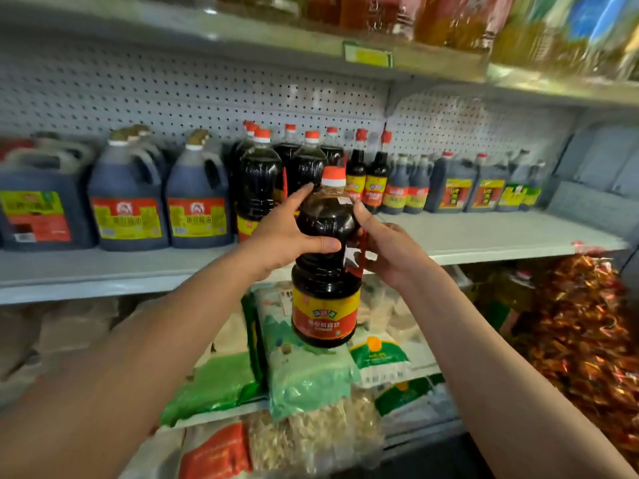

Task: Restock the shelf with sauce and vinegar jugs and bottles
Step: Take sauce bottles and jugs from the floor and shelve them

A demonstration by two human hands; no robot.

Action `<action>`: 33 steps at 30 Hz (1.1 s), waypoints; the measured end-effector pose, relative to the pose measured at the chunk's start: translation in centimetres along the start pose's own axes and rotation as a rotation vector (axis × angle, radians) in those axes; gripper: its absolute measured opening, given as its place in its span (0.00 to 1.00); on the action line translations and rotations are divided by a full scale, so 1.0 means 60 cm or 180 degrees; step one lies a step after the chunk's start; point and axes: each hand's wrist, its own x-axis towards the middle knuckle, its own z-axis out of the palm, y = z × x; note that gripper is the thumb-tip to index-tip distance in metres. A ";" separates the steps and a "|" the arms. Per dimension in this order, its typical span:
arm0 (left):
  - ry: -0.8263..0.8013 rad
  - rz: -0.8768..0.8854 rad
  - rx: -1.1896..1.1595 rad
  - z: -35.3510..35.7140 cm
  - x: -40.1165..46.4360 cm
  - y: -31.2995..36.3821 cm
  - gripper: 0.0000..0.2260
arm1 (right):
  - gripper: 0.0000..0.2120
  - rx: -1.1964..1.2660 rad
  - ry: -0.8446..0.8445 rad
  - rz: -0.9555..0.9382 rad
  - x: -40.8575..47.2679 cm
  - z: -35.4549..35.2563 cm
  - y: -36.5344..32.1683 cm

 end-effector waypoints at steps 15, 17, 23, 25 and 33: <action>0.0575 -0.0123 0.0469 -0.002 0.247 -0.031 0.46 | 0.29 0.0122 -0.0486 -0.0095 0.299 -0.038 -0.031; 0.0602 -0.0152 0.0465 0.007 0.255 -0.042 0.46 | 0.28 0.0073 -0.0532 -0.0128 0.317 -0.045 -0.015; 0.0491 -0.0288 0.0628 0.005 0.279 -0.040 0.44 | 0.26 -0.0162 -0.0648 -0.0455 0.340 -0.059 0.003; 0.0444 -0.0280 0.0764 -0.001 0.282 -0.038 0.43 | 0.19 -0.0191 -0.0704 -0.0708 0.341 -0.066 0.029; 0.0177 -0.0189 0.1427 -0.006 0.292 -0.017 0.52 | 0.51 -0.1119 -0.0960 -0.0828 0.303 -0.080 0.163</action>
